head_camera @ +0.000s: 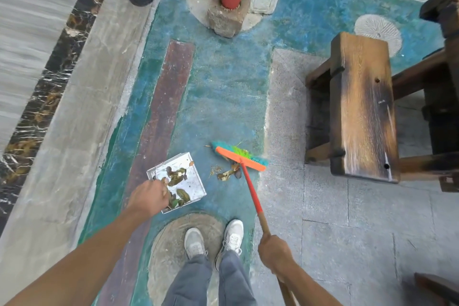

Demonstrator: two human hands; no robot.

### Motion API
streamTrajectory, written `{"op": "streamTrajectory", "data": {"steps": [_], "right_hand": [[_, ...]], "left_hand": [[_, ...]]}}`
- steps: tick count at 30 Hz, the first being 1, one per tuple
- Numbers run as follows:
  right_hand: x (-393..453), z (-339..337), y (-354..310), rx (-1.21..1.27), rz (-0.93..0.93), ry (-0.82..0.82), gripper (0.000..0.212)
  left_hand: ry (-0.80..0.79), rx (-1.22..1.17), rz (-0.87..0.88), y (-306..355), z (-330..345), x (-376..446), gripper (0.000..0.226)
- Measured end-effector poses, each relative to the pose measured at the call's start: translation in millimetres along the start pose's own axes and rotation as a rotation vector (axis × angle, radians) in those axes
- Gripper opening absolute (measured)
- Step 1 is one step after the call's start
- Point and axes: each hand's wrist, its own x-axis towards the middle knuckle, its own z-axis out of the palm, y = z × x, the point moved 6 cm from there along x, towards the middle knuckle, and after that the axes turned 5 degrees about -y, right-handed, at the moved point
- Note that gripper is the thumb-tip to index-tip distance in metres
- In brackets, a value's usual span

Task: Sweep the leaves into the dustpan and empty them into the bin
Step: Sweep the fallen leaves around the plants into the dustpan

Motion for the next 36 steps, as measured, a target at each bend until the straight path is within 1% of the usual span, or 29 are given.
{"op": "streamTrajectory", "data": {"steps": [1, 2, 4, 6, 7, 8, 9, 11, 12, 14, 16, 17, 19, 21, 23, 26, 29, 31, 34, 36], "right_hand": [[-3, 13, 4, 0.045, 0.026, -0.005, 0.052], [-7, 26, 5, 0.05, 0.021, -0.028, 0.052], [-21, 45, -4, 0.057, -0.036, -0.082, 0.043], [-33, 53, -7, 0.183, 0.01, -0.129, 0.045], [-39, 54, -10, 0.197, -0.002, -0.141, 0.046], [-44, 52, -13, 0.191, -0.004, -0.183, 0.046], [-49, 49, -17, 0.248, -0.007, -0.24, 0.044], [-55, 42, -19, 0.387, -0.021, -0.33, 0.031], [-61, 36, -19, 0.479, -0.009, -0.383, 0.031], [-71, 23, -17, 0.581, 0.024, -0.439, 0.041], [-71, 13, -11, 0.574, 0.031, -0.409, 0.05], [-67, 9, -6, 0.557, 0.024, -0.368, 0.051], [-59, 4, 3, 0.497, 0.017, -0.268, 0.052], [-50, 3, 12, 0.443, 0.027, -0.181, 0.052], [-43, 8, 18, 0.404, 0.045, -0.146, 0.05], [-38, 23, 13, 0.354, 0.053, -0.165, 0.046], [-39, 45, 3, 0.308, 0.055, -0.199, 0.055], [-44, 56, -8, 0.29, 0.034, -0.235, 0.057], [-59, 57, -25, 0.478, 0.026, -0.355, 0.04], [-65, 49, -27, 0.597, 0.066, -0.436, 0.043]], "left_hand": [[0.004, -0.007, -0.01, 0, -2, 3, 0.044], [0.004, -0.022, -0.023, -2, -4, 6, 0.043], [0.0, -0.054, -0.035, -8, -9, 10, 0.042], [-0.005, -0.064, -0.04, -9, -12, 13, 0.044], [-0.009, -0.066, -0.054, -8, -12, 14, 0.045], [-0.013, -0.072, -0.074, -9, -13, 17, 0.045], [-0.015, -0.077, -0.095, -9, -14, 19, 0.043], [-0.026, -0.082, -0.124, -10, -17, 23, 0.038], [-0.027, -0.088, -0.125, -10, -20, 25, 0.036], [-0.028, -0.107, -0.12, -8, -26, 30, 0.034], [-0.022, -0.112, -0.116, -8, -32, 35, 0.027], [-0.015, -0.116, -0.115, -8, -33, 37, 0.024], [-0.003, -0.102, -0.112, -7, -33, 39, 0.018], [0.003, -0.091, -0.101, -4, -31, 39, 0.017], [0.004, -0.081, -0.091, -4, -29, 39, 0.017], [0.011, -0.077, -0.078, -10, -29, 41, 0.021], [0.015, -0.078, -0.07, -14, -25, 42, 0.029], [0.004, -0.079, -0.073, -19, -20, 42, 0.031], [-0.008, -0.083, -0.074, -27, -16, 44, 0.029], [-0.004, -0.096, -0.071, -29, -17, 42, 0.026]]}}
